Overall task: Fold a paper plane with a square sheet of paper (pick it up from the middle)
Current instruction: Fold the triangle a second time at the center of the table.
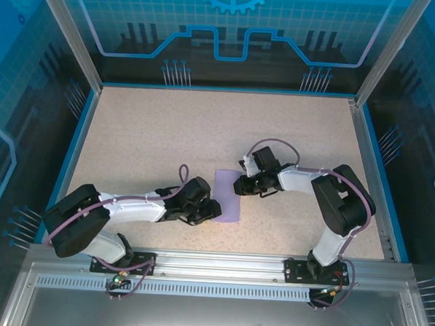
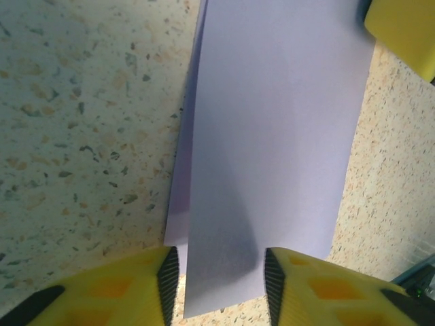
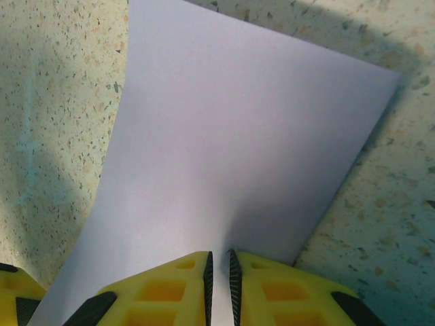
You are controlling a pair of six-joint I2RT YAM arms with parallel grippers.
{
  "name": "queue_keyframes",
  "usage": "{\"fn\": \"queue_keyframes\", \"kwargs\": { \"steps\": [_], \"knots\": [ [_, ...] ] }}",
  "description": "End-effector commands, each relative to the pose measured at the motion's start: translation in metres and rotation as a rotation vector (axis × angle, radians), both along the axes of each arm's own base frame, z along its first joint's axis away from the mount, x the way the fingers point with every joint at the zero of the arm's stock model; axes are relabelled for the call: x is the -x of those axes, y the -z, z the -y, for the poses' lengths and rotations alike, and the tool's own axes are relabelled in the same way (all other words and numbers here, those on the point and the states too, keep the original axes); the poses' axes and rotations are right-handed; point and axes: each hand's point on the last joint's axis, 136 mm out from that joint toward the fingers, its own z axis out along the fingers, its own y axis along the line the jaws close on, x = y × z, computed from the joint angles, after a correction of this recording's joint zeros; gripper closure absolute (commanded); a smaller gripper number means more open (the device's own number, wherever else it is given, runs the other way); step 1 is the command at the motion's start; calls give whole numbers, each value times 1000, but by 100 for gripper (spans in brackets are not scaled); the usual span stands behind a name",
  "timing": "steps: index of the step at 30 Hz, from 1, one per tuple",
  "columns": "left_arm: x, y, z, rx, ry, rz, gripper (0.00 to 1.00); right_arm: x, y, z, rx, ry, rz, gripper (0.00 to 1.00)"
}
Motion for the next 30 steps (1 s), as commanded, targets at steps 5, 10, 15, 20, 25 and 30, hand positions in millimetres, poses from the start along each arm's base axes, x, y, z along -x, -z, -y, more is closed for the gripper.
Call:
{"fn": "queue_keyframes", "kwargs": {
  "steps": [5,10,15,20,25,30],
  "knots": [
    [-2,-16,1,3,13,42,73,12,9,9,19,3,-48,82],
    [-3,-18,0,-10,22,48,79,12,6,9,17,0,-44,82],
    [-3,-19,-3,-30,22,49,83,11,1,7,5,-4,-38,82],
    [-4,-24,-7,-46,26,64,83,11,1,7,5,-4,-41,82],
    [-8,-27,-8,-48,32,70,83,13,4,5,4,-4,-47,82],
    [-11,-31,-3,-41,47,71,92,13,2,2,-5,-10,-45,82]
  ]
}}
